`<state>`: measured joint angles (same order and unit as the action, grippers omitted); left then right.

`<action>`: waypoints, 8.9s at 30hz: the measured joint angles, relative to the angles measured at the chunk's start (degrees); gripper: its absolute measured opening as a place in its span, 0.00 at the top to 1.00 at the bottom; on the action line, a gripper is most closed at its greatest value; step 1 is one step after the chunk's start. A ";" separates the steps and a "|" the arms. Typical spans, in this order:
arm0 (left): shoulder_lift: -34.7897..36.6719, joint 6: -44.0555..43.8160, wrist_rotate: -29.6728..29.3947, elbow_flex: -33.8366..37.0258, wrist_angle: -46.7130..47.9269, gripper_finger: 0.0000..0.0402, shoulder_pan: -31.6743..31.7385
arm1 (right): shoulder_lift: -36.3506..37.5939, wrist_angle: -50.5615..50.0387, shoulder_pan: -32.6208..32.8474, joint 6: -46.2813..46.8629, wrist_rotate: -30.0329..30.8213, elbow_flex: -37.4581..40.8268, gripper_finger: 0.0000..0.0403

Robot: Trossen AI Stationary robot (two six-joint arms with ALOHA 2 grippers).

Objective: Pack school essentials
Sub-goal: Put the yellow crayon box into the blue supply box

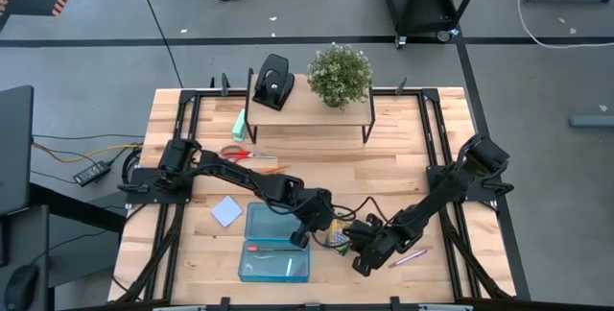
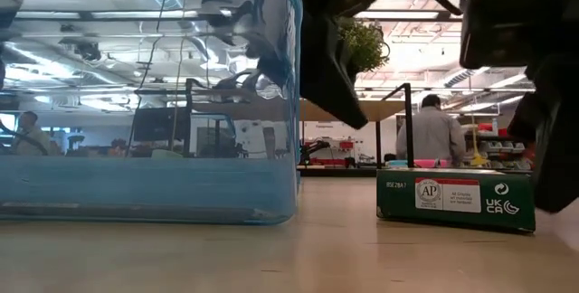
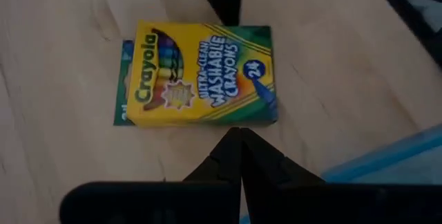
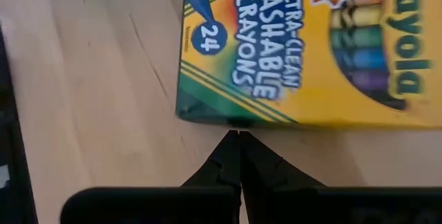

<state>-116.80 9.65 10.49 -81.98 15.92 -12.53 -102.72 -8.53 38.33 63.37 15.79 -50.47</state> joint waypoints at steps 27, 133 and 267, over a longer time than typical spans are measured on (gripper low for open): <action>-3.86 0.00 0.09 0.12 -2.96 0.95 1.38 | -0.65 -7.98 -1.28 3.92 2.12 -2.31 0.98; -3.34 -1.98 4.55 -21.61 45.67 0.96 0.23 | 6.72 -7.23 -8.90 -24.02 1.05 -18.77 0.82; 21.15 -34.38 -4.90 31.20 -25.57 0.95 -2.23 | 1.38 -12.26 -9.71 -22.76 1.91 -11.29 0.62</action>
<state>-95.64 -24.73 5.58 -50.78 -9.65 -14.76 -101.34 -20.79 28.62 40.61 17.71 -61.75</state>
